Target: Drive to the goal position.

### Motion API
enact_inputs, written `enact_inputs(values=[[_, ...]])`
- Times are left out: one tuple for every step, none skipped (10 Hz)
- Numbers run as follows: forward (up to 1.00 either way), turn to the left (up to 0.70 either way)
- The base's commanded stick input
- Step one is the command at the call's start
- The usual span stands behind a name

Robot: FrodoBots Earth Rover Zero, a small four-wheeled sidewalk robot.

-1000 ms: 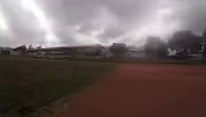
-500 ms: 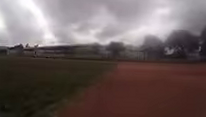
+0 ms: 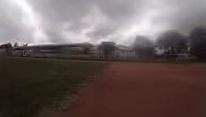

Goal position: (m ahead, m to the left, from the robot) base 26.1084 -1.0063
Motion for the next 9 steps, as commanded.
enact_inputs(values=[[0.70, 0.00], [0.70, 0.00], [0.70, 0.00], [0.70, 0.00], [0.70, 0.00], [0.70, 0.00], [0.70, 0.00], [0.70, 0.00], [0.70, 0.00]])
